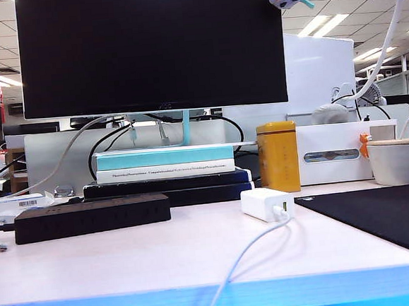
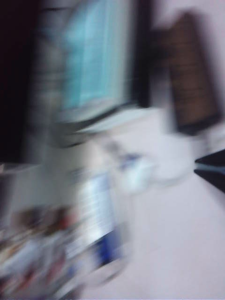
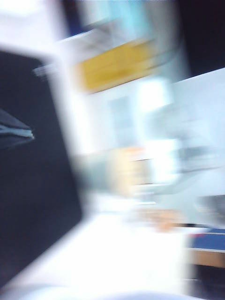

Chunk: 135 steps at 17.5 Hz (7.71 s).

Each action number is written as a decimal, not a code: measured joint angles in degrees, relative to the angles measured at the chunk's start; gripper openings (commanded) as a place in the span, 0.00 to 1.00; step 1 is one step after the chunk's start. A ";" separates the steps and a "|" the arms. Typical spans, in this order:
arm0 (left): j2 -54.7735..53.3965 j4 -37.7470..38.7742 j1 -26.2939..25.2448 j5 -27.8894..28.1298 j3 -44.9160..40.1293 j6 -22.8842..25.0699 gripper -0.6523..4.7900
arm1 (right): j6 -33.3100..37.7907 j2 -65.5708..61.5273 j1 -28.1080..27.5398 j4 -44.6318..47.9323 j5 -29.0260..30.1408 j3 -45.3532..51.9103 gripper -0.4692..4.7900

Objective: Plug the white charger into the left socket.

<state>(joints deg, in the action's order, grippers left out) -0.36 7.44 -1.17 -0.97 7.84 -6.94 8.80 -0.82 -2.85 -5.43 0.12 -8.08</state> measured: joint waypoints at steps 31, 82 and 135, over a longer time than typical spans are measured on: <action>-47.28 7.63 0.00 -19.45 48.39 7.13 0.11 | 4.63 -86.05 26.99 -22.69 8.87 -59.32 0.12; -47.28 9.03 0.00 -19.52 48.39 7.13 0.11 | 29.79 -107.43 30.36 -31.63 27.39 -94.99 0.42; -66.34 -13.35 18.21 -42.51 48.41 56.00 1.00 | 111.58 -107.19 32.96 -7.52 77.99 -96.78 0.42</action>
<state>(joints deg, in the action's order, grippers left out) -66.70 -5.91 17.04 -43.48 56.25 49.06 120.38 -108.01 30.11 -12.95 78.11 -104.86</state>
